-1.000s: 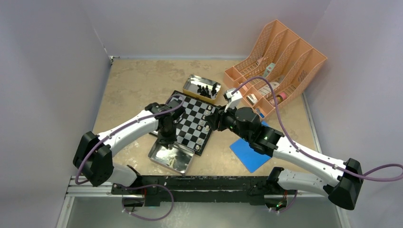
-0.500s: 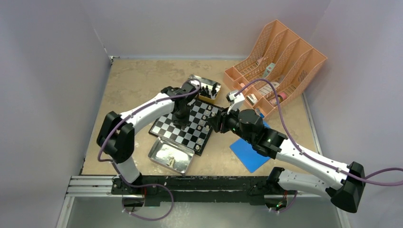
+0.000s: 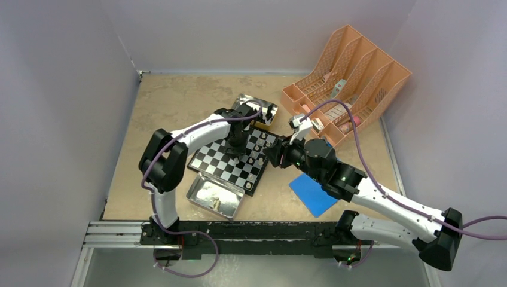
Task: Set up the chess pieces on the board
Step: Place the chess piece on the chessboard.
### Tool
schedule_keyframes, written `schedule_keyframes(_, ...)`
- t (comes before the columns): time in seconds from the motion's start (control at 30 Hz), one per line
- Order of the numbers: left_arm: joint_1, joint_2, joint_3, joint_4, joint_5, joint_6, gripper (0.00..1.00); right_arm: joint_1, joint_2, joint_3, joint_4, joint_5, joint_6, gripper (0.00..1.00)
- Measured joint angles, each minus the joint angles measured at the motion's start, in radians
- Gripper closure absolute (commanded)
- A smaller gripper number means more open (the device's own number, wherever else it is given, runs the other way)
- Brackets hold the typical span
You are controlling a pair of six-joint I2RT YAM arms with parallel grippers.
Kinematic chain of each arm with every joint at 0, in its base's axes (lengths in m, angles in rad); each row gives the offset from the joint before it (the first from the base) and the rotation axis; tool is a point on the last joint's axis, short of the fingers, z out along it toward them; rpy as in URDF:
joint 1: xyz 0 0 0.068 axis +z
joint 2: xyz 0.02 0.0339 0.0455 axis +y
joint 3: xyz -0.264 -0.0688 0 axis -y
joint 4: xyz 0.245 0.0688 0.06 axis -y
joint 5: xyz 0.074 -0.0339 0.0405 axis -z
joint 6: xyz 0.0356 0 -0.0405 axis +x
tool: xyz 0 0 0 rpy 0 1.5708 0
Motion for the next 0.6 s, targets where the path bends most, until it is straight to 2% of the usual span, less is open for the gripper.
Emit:
schedule_keyframes(0.1,0.0,0.004,0.003,0.003,0.007,0.008,0.49,0.0,0.011,0.0,0.001,0.01,0.006,0.55)
schedule_keyframes(0.2,0.0,0.0,0.003,0.0,0.005,0.014,0.4,0.0,0.05,0.0,0.001,0.018,0.011,0.55)
schedule_keyframes(0.4,0.0,-0.108,-0.01,-0.005,-0.037,0.014,0.35,0.0,0.146,0.0,0.006,0.008,0.024,0.55)
schedule_keyframes(0.6,0.0,-0.354,-0.096,0.016,-0.141,-0.012,0.34,0.0,0.206,0.0,0.043,-0.015,0.038,0.55)
